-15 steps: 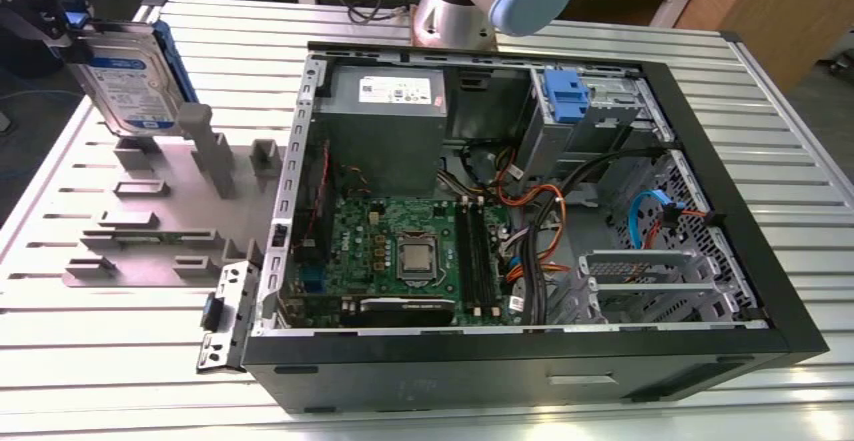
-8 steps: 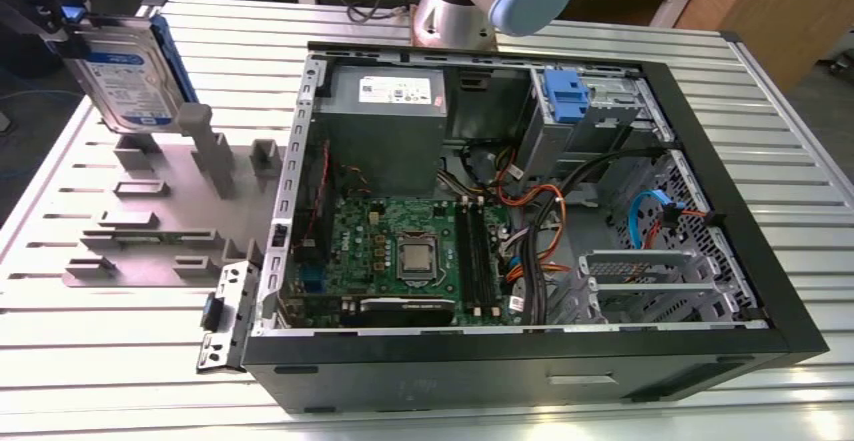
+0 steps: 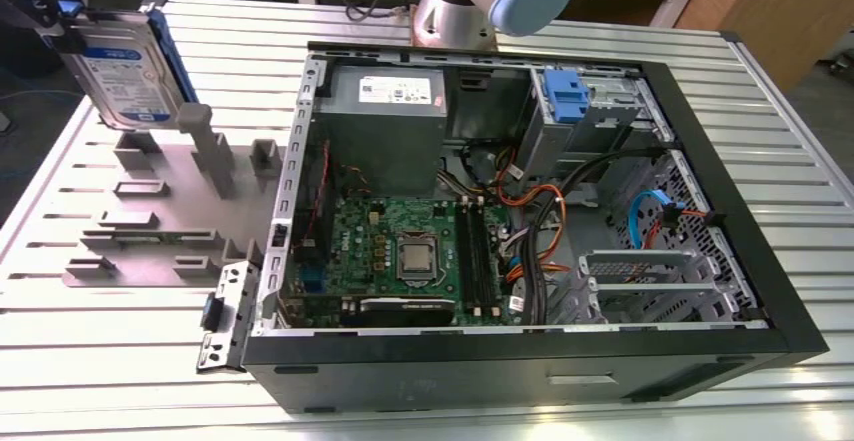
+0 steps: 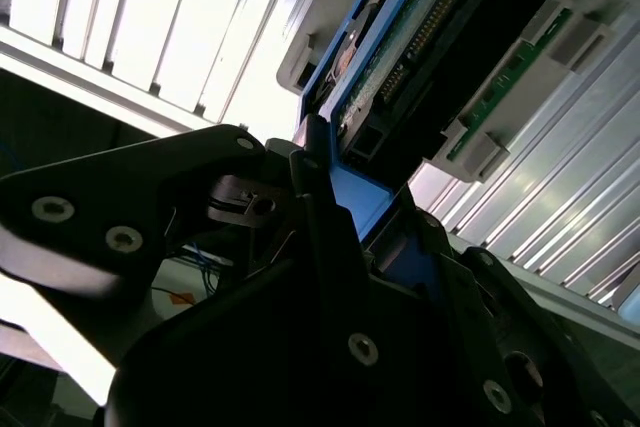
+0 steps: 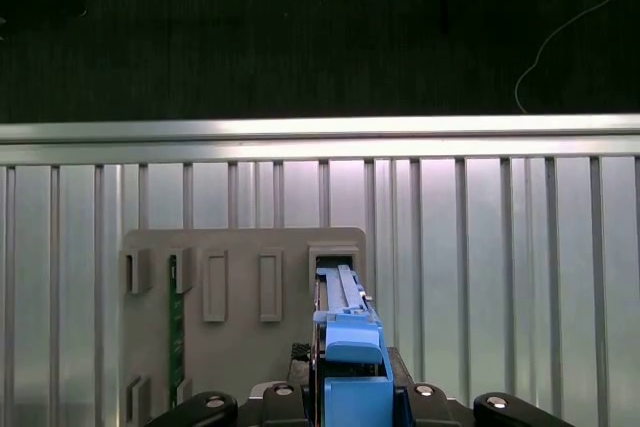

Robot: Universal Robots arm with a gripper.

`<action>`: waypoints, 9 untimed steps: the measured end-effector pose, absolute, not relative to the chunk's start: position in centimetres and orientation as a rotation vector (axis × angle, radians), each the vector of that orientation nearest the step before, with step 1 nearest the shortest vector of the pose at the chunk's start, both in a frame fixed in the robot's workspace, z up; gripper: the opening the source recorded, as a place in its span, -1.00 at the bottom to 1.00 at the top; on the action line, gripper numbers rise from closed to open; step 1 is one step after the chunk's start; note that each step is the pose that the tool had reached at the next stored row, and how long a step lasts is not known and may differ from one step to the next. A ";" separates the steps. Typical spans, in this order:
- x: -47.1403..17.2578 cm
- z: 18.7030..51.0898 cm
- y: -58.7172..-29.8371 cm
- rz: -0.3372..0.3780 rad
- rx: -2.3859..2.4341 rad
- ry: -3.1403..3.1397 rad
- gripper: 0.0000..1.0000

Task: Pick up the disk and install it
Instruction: 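Pick up the disk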

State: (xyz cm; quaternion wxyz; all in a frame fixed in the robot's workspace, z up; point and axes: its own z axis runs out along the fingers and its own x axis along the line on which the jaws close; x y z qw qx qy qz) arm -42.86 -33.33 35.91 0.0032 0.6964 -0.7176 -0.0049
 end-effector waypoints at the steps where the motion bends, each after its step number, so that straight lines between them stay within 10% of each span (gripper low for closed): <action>1: -42.9 36.0 -33.3 -0.015 2.183 -2.250 -0.27; 9: -42.9 36.2 -33.3 -0.015 2.183 -2.250 -0.27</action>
